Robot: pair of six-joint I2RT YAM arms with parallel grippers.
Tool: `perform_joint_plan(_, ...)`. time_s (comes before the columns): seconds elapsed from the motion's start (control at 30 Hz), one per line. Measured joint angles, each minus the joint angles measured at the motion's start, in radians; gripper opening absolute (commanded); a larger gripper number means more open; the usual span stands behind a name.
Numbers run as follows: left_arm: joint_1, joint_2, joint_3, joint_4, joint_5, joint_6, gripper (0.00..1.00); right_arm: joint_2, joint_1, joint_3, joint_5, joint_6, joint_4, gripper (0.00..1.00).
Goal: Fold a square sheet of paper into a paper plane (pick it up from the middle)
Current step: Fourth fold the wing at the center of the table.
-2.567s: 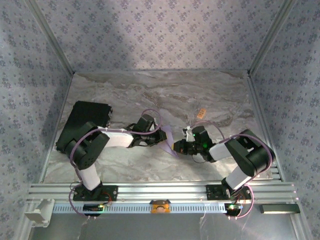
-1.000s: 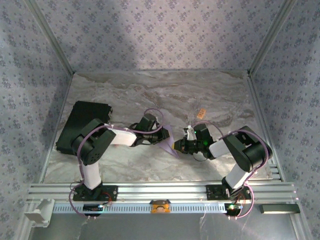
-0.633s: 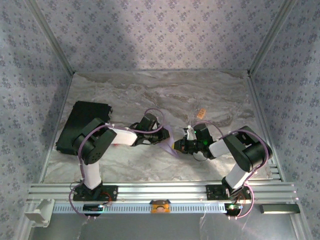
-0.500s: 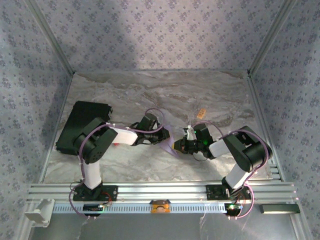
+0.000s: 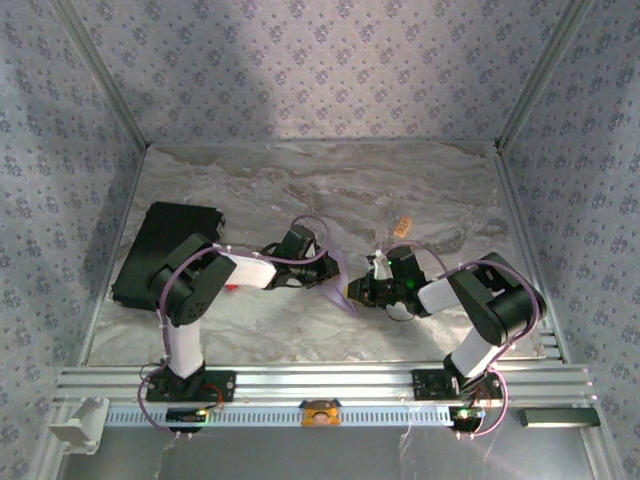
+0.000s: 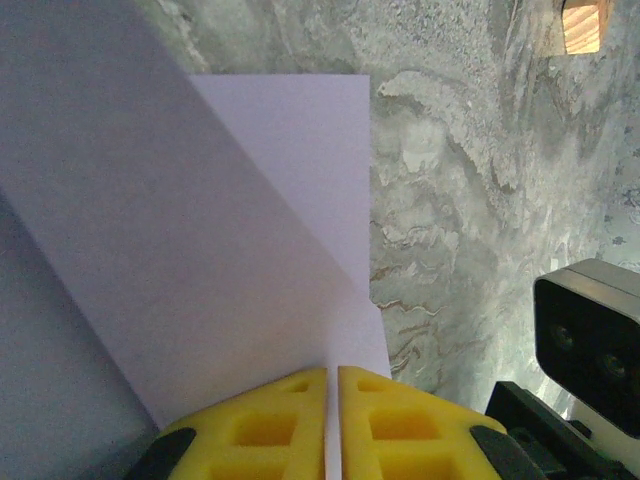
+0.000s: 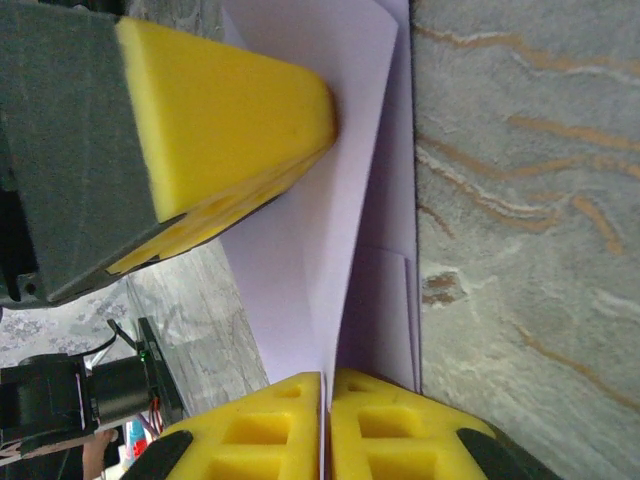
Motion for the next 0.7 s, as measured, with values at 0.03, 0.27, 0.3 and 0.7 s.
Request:
perform_joint_plan(0.03, 0.002, 0.001, 0.000, 0.000, 0.001, 0.000, 0.11, -0.005, 0.002, 0.002, 0.003, -0.003, -0.010, 0.14)
perform_joint_plan(0.27, 0.003, 0.002, 0.000, 0.001, 0.005, 0.000, 0.11, -0.069, 0.005, 0.006, 0.030, -0.034, -0.128, 0.15)
perform_joint_plan(0.3, 0.003, 0.002, 0.000, 0.001, 0.006, 0.000, 0.11, -0.078, 0.005, 0.005, 0.033, -0.038, -0.144, 0.15)
perform_joint_plan(0.7, 0.003, 0.004, 0.003, 0.000, 0.009, 0.000, 0.11, -0.086, 0.008, 0.001, 0.041, -0.080, -0.178, 0.12)
